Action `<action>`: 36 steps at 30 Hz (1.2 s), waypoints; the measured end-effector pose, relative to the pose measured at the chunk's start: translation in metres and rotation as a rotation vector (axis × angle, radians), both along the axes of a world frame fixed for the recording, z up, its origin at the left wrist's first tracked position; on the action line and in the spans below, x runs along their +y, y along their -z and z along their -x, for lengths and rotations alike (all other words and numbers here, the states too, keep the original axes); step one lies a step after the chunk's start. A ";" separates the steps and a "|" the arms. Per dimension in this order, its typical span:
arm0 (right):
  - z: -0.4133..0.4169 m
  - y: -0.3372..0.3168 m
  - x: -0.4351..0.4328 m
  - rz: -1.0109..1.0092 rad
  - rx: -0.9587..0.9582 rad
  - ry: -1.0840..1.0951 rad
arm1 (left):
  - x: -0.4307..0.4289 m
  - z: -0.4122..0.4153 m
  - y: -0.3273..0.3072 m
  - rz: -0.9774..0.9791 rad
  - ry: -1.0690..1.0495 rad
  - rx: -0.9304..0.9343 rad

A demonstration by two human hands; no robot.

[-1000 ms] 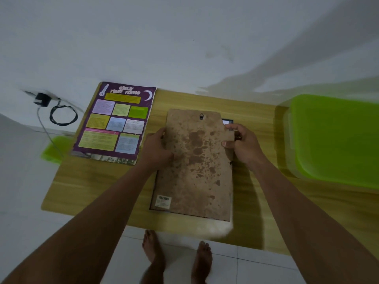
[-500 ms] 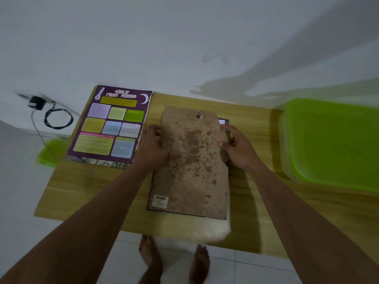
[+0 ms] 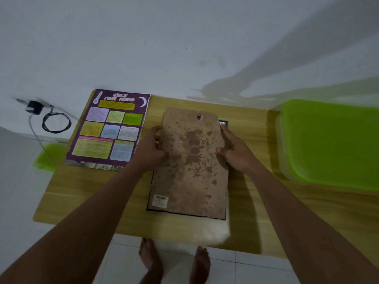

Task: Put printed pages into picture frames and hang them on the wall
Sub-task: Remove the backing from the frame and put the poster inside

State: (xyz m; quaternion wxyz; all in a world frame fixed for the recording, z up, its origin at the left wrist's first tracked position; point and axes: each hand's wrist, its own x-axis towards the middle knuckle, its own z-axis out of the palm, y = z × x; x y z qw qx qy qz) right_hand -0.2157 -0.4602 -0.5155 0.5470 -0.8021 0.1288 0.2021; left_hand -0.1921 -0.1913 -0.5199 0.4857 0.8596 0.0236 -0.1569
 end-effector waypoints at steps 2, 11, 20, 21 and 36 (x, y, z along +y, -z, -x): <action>0.003 -0.001 0.001 -0.040 -0.009 0.072 | 0.004 0.000 -0.001 -0.021 0.027 0.013; 0.019 -0.001 0.010 -0.104 0.005 0.306 | 0.015 -0.004 -0.005 -0.116 0.136 0.061; 0.023 -0.008 0.012 -0.123 -0.058 0.223 | 0.017 0.003 -0.012 -0.029 0.154 0.082; 0.024 -0.011 0.013 -0.121 -0.049 0.201 | 0.018 0.004 -0.015 -0.014 0.152 0.083; 0.055 -0.091 -0.009 -0.046 -0.148 0.385 | -0.010 -0.005 -0.110 0.184 0.198 0.084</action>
